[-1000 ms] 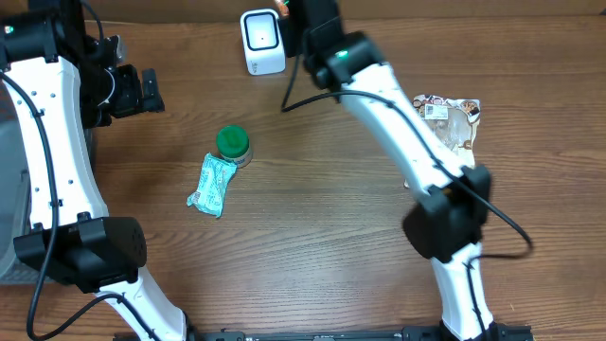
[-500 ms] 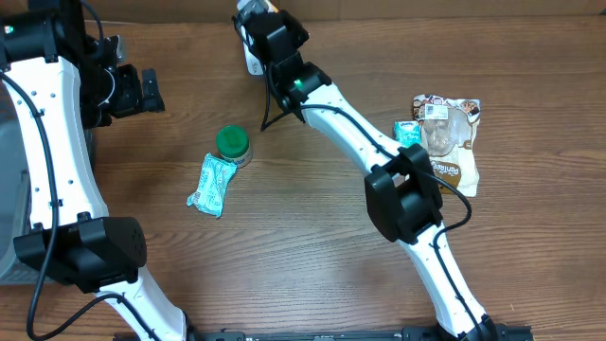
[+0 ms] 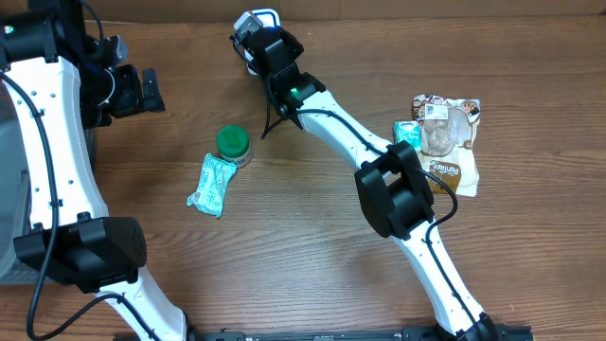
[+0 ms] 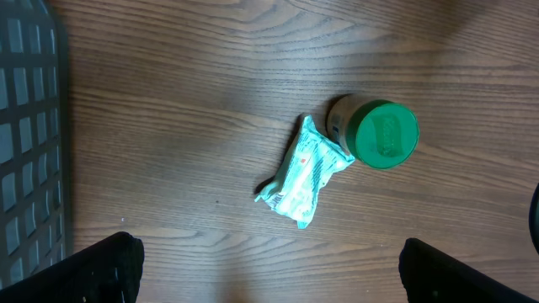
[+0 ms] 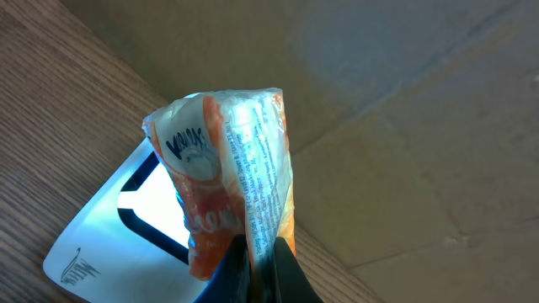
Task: Scan the item barcode
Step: 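Hold the orange Kleenex pack in front of the scanner, then move the orange pack right and drop it beside the teal pack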
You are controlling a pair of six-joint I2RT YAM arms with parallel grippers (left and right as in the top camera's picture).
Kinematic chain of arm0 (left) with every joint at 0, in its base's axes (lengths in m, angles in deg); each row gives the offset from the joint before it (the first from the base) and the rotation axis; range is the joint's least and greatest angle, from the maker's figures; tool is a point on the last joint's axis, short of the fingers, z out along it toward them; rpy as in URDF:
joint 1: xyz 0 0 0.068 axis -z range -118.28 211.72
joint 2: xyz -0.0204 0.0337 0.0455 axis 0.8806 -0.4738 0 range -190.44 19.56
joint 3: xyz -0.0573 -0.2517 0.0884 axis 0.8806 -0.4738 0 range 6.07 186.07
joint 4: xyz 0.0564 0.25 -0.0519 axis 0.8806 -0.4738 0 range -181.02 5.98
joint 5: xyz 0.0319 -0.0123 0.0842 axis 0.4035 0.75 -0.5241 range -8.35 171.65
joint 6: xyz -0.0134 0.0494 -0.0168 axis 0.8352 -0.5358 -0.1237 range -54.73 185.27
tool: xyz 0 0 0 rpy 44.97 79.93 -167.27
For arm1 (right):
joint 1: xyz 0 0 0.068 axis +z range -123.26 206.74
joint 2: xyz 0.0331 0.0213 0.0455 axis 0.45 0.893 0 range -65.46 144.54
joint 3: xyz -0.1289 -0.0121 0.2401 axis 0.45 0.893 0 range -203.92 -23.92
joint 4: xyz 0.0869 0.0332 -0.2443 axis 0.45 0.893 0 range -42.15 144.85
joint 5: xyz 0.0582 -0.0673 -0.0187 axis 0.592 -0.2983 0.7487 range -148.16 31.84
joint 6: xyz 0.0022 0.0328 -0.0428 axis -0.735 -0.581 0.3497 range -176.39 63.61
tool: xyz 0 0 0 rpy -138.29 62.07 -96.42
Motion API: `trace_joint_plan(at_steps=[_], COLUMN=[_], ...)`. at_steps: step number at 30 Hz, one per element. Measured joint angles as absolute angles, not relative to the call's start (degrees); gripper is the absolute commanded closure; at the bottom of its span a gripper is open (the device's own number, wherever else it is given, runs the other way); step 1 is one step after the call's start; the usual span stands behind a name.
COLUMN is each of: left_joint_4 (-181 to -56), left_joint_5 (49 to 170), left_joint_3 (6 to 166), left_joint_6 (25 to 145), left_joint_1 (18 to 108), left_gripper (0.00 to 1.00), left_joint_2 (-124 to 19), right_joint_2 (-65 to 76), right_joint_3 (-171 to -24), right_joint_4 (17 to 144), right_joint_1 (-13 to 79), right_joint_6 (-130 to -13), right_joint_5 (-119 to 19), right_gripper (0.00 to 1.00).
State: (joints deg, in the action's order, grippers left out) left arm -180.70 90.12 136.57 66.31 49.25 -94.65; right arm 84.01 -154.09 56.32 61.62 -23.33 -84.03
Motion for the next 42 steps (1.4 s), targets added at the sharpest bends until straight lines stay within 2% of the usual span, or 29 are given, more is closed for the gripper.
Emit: trace_joint_plan(at_steps=[13, 20, 28, 36, 42], left_joint_4=[-180.7, -180.7, -180.7, -180.7, -180.7], left_joint_5=[90.1, 90.1, 90.1, 90.1, 90.1], left_joint_3=[136.6, 136.6, 136.6, 136.6, 136.6], left_joint_6=[66.3, 66.3, 66.3, 66.3, 66.3], left_joint_1=[49.2, 49.2, 49.2, 49.2, 49.2], left_gripper=[0.01, 0.0, 0.01, 0.01, 0.0], left_joint_2=[-94.7, -94.7, -94.7, -94.7, -94.7], right_joint_2=[83.9, 80.8, 67.8, 51.2, 48.7], right_joint_3=[-154.1, -154.1, -154.1, -154.3, -154.7], right_joint_4=[56.4, 63.2, 84.6, 115.2, 131.1], right_joint_1=[61.7, 61.8, 61.7, 61.0, 56.1], right_joint_6=[-23.3, -30.2, -44.7, -61.9, -67.9], right_joint_5=[-83.9, -83.3, -76.9, -73.3, -69.9], right_gripper=[0.96, 0.96, 0.96, 0.96, 0.96])
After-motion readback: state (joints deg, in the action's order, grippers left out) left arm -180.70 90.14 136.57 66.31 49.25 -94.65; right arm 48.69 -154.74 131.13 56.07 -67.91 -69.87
